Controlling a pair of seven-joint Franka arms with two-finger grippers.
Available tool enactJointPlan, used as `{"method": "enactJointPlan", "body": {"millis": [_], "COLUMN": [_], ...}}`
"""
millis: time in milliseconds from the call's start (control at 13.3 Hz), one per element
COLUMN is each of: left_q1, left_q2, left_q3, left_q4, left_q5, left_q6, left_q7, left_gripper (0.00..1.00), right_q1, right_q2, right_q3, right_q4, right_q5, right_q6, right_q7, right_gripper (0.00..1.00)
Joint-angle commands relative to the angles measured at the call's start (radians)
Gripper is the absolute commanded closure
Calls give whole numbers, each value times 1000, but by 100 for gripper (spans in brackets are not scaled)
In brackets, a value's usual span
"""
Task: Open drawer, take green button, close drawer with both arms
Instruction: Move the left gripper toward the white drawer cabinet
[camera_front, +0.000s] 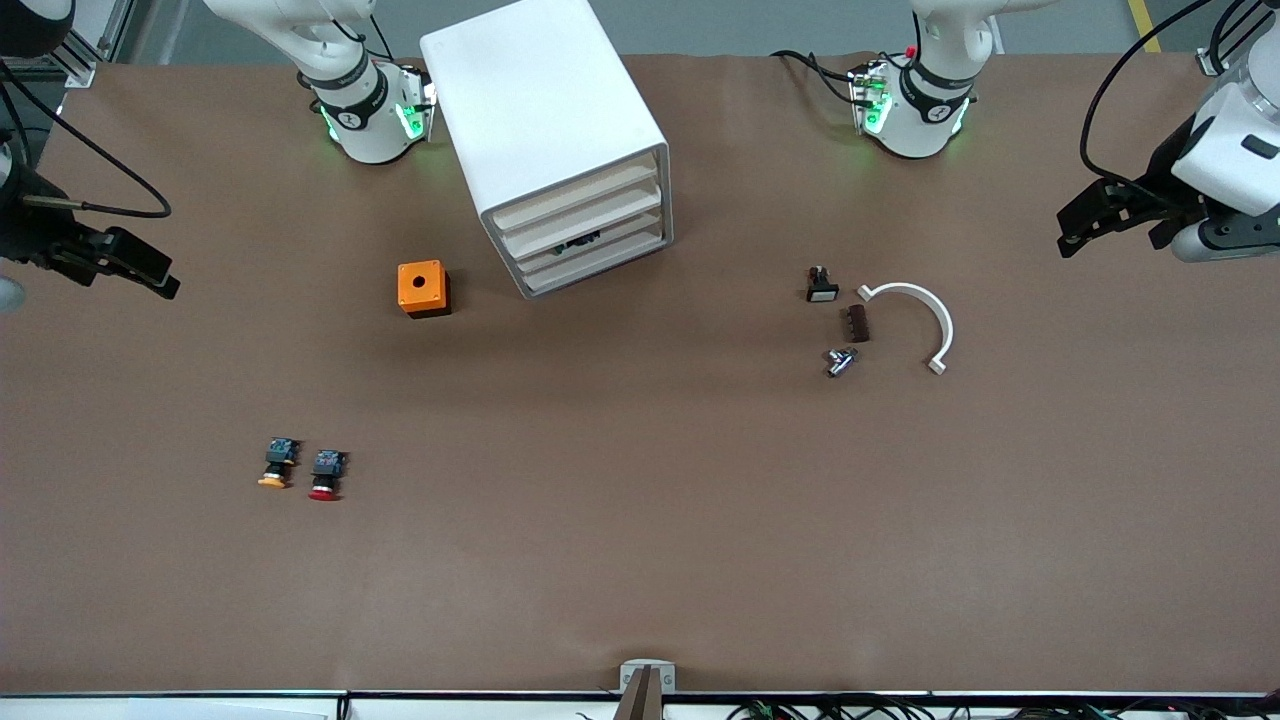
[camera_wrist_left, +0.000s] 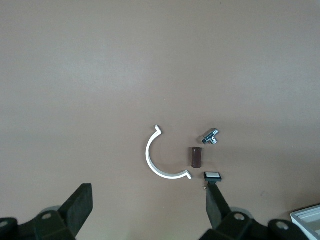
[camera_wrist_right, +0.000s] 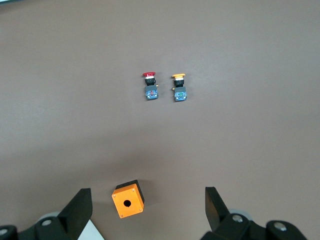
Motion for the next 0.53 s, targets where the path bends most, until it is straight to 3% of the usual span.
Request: {"method": "enactJointPlan", "body": {"millis": [0, 450], "left_q1": [9, 6], "left_q2": [44, 124], "left_q3": [-8, -8], "left_q4": [43, 112], "left_q5": [16, 38], "left_q6": [-21, -29], "left_q7": [5, 14], "left_gripper": [0, 0], "right_q1": [4, 4], "right_q2": [-22, -23], "right_q3": [4, 4], "right_q4": [-12, -12], "right_q5": [-24, -24], "right_q6": [-8, -7], "right_q7": [24, 24], "right_gripper": [0, 0]}}
